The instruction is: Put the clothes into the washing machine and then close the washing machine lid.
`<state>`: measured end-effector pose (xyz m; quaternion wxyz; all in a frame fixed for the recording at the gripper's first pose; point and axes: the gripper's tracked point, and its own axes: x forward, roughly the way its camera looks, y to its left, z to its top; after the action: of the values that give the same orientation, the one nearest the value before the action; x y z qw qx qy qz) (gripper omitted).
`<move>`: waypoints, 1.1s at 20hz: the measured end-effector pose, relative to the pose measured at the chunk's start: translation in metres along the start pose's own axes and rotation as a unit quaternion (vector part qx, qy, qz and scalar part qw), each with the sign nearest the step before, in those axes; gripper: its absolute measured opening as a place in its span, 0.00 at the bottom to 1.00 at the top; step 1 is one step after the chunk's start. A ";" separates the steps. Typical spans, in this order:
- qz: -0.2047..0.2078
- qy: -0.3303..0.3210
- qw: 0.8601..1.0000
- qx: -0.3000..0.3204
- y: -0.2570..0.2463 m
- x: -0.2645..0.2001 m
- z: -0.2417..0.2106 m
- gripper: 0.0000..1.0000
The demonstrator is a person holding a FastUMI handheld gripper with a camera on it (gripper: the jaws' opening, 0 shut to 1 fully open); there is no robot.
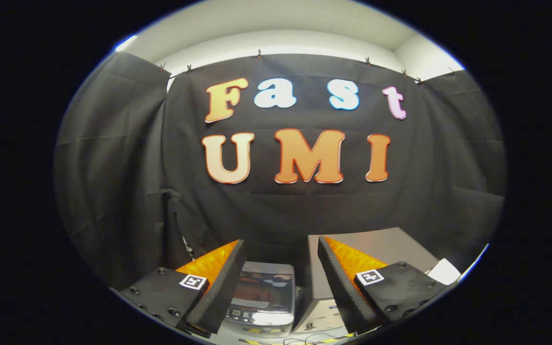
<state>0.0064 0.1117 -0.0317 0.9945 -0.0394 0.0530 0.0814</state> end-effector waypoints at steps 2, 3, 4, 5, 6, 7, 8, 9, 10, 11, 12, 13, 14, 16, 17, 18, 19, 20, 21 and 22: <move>-0.019 -0.015 1.000 0.009 -0.017 -0.027 0.021 0.98; -0.027 -0.022 0.999 0.012 -0.026 -0.039 0.029 0.98; -0.037 -0.032 0.999 0.012 -0.032 -0.053 0.036 0.98; -0.043 -0.038 0.998 0.009 -0.039 -0.063 0.039 0.98; -0.048 -0.041 0.998 0.005 -0.046 -0.071 0.039 0.98; -0.057 -0.043 0.997 0.001 -0.054 -0.078 0.039 0.98; -0.058 -0.047 0.997 0.000 -0.059 -0.083 0.042 0.98; -0.060 -0.050 0.997 0.003 -0.063 -0.088 0.044 0.98; -0.060 -0.052 0.997 0.004 -0.065 -0.091 0.044 0.98; -0.063 -0.055 0.997 0.006 -0.070 -0.095 0.044 0.98; -0.064 -0.058 0.996 0.007 -0.075 -0.099 0.044 0.98; -0.067 -0.059 0.996 0.010 -0.080 -0.101 0.043 0.98; -0.071 -0.062 0.995 0.013 -0.085 -0.103 0.044 0.98; -0.076 -0.069 0.995 0.017 -0.095 -0.105 0.045 0.98; -0.077 -0.067 0.995 0.020 -0.099 -0.104 0.043 0.98; -0.078 -0.067 0.994 0.024 -0.101 -0.104 0.041 0.98; -0.080 -0.073 0.994 0.026 -0.106 -0.101 0.042 0.98; -0.082 -0.075 0.993 0.030 -0.110 -0.099 0.043 0.98; -0.083 -0.073 0.993 0.039 -0.114 -0.095 0.041 0.98; -0.077 -0.073 0.993 0.046 -0.113 -0.092 0.040 0.98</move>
<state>-0.0610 -0.0104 0.0262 0.9998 0.0083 -0.0196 0.0044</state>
